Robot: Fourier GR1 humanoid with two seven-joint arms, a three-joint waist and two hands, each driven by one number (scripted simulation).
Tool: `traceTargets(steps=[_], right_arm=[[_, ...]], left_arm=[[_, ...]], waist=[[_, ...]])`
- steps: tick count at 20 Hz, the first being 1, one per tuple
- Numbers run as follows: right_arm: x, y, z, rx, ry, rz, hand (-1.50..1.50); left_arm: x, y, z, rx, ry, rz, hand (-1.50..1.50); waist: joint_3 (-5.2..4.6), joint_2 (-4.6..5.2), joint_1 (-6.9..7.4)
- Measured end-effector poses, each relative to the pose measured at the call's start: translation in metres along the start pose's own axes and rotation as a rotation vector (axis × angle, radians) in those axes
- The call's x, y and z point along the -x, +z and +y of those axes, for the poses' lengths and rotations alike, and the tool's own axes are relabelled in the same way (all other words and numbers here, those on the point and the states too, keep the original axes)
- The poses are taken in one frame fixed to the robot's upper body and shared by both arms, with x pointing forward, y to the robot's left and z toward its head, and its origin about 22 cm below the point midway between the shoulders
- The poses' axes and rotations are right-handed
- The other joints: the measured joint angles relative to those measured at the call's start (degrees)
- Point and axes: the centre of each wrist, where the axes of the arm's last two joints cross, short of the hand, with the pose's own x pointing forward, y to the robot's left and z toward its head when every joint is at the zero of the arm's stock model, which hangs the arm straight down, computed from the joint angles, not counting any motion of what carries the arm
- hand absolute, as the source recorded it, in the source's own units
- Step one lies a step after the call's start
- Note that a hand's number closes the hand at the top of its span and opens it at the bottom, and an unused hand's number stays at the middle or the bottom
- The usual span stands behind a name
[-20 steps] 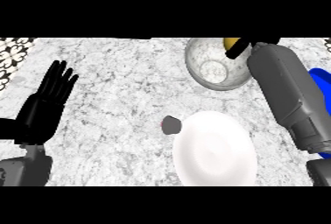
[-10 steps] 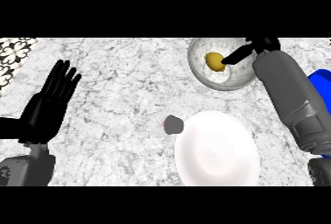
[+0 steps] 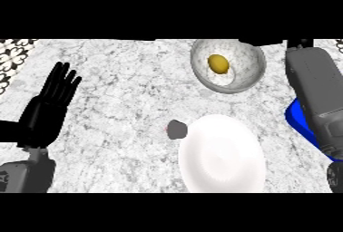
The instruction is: Pick the lemon from the plate and place it in the bowl
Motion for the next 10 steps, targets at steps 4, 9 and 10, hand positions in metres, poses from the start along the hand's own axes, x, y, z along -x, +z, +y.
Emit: traceTargets(steps=[4, 9, 10], right_arm=[[0.015, -0.006, -0.03, 0.075, -0.06, 0.023, -1.5], [0.051, -0.007, -0.081, 0.116, -0.093, 0.053, -1.5], [0.056, -0.007, -0.092, 0.115, -0.098, 0.057, -1.5]], left_arm=[[-0.002, 0.004, 0.006, -0.013, -0.004, 0.006, 0.0], [0.0, 0.009, 0.015, -0.032, -0.004, 0.012, 0.0], [0.002, 0.012, 0.016, -0.039, -0.003, 0.012, 0.0]], waist=[[-0.04, -0.37, -0.55], [-0.08, -0.81, -1.64], [-0.09, -0.98, -2.03]])
